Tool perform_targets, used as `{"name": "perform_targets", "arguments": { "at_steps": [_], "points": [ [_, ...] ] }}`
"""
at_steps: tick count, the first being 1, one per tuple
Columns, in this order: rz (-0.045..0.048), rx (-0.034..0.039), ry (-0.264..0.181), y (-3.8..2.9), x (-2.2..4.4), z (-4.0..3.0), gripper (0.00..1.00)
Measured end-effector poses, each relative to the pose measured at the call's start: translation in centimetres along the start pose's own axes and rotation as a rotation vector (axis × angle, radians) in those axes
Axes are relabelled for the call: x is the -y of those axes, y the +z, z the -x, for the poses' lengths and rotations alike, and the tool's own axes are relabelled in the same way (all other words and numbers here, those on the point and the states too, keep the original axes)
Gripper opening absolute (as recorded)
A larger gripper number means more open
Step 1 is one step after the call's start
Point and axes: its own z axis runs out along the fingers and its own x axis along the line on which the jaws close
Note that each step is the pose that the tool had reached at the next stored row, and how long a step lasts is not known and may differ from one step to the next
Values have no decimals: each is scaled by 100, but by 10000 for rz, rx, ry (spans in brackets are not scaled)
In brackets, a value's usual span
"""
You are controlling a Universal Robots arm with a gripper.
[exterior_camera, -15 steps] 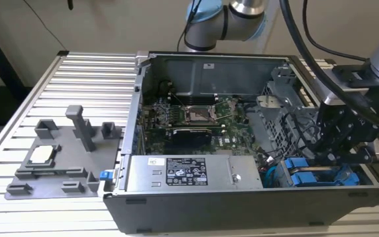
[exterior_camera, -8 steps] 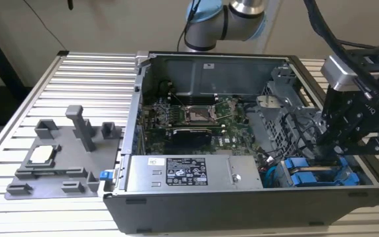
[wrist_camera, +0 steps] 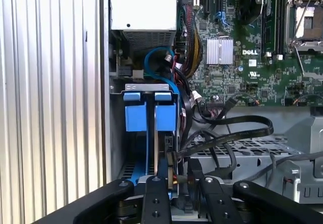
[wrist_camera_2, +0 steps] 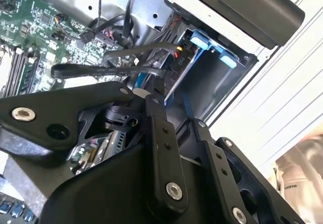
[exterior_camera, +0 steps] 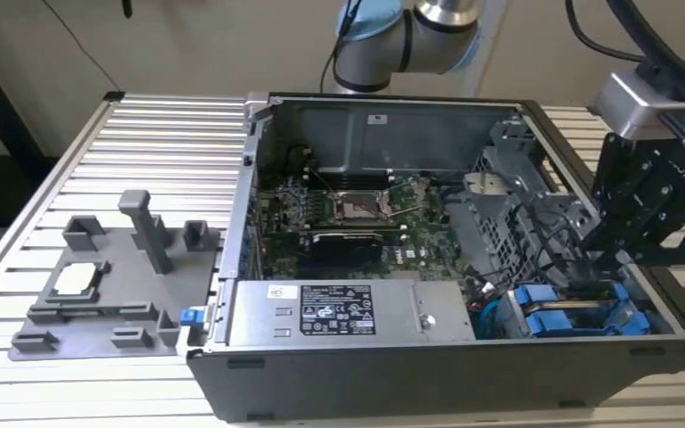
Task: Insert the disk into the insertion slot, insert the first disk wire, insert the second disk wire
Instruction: 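Insert the second disk wire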
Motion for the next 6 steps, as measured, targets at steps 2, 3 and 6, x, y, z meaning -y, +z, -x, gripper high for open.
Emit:
{"name": "perform_targets", "arguments": {
  "at_steps": [2, 3, 6],
  "points": [
    [0, 2, 0, -2, 0, 0, 30],
    [0, 0, 0, -4, 0, 0, 30],
    [1, 0, 0, -4, 0, 0, 30]
  ]
}}
